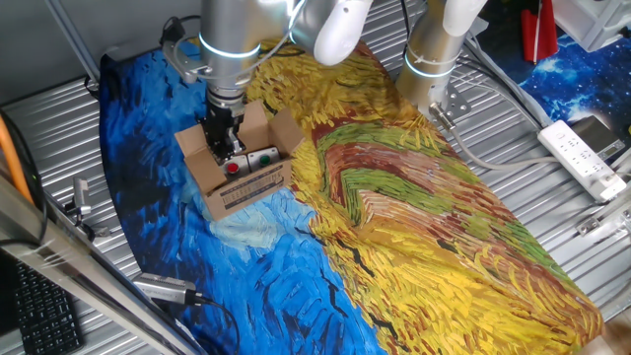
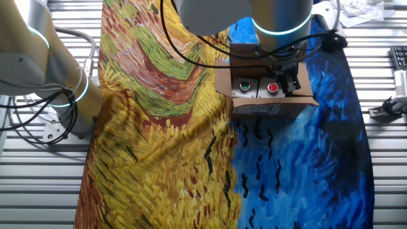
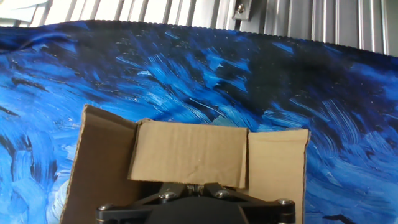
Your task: Open a box
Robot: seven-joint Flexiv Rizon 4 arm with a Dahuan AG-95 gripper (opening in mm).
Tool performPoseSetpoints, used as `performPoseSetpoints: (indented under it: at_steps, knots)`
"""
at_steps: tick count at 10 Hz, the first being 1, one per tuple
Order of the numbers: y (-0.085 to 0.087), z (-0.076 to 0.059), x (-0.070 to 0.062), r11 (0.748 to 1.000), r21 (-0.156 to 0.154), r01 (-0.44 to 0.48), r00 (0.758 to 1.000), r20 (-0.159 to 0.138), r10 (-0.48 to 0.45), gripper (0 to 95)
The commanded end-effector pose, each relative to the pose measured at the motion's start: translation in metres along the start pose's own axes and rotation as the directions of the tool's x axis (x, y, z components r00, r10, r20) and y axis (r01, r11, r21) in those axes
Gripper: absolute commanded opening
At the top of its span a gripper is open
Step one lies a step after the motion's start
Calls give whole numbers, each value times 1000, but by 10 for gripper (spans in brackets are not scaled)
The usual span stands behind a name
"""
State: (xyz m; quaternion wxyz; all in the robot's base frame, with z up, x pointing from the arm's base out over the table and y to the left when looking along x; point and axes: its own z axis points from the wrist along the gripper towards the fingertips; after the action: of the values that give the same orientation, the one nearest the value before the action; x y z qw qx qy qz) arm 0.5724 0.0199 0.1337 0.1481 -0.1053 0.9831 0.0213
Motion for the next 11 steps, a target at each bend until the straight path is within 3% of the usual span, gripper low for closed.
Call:
performPoseSetpoints:
  at_steps: [1,3,8,11]
  knots:
    - [0,0,0,1000,8,-23,1000,9,23,0]
    - [0,0,0,1000,13,-27,999,27,26,0]
    - [0,0,0,1000,12,-16,999,38,16,0]
    - [-3,-2,-9,1000,9,-14,999,37,14,0]
